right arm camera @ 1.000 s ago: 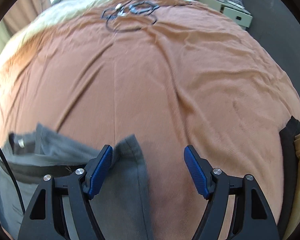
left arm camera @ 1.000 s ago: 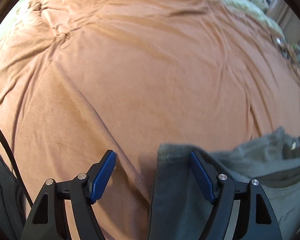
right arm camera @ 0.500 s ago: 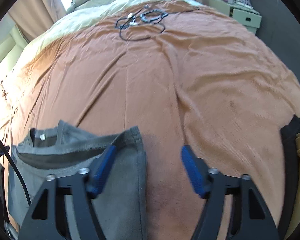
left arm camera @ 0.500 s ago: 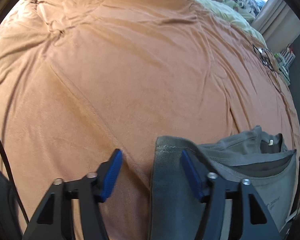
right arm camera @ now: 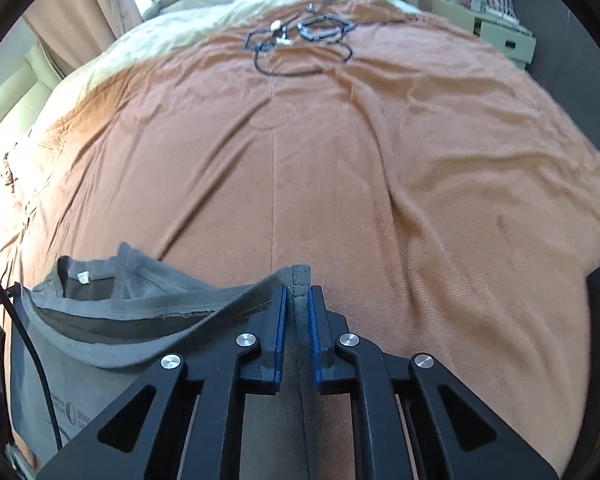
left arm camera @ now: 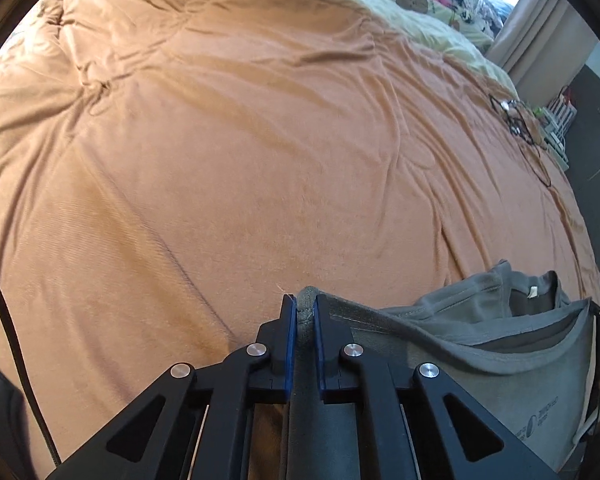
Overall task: Fold small clothes
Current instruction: 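Hold the folded edge with both tools and lift it slightly, then lower the folded edge onto the shirt and open both tools, then close both tools on the folded edge and pull it taut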
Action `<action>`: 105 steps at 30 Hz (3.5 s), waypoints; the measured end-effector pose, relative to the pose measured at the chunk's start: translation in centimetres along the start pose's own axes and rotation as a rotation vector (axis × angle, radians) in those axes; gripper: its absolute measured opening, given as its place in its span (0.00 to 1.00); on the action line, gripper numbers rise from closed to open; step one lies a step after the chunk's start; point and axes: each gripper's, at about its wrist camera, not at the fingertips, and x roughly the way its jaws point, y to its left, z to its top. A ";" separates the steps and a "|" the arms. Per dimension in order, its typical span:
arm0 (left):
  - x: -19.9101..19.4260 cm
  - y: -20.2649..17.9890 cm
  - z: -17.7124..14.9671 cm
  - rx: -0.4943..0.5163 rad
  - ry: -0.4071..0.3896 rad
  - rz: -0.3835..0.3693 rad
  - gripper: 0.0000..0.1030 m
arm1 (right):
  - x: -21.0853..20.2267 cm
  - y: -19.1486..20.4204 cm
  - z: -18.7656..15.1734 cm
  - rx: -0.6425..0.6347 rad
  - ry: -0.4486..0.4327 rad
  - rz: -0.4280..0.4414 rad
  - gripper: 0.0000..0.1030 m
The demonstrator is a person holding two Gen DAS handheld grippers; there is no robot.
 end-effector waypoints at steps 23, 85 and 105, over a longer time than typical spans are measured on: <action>-13.5 -2.2 0.4 0.035 -0.203 0.006 0.08 | -13.9 1.3 -2.3 0.006 -0.191 0.003 0.06; 1.2 -7.4 3.2 0.099 -0.002 0.103 0.23 | 1.2 6.0 2.4 -0.069 0.008 0.002 0.40; 6.1 -18.7 0.1 0.262 0.106 -0.070 0.22 | 9.7 13.8 1.7 -0.199 0.172 0.114 0.11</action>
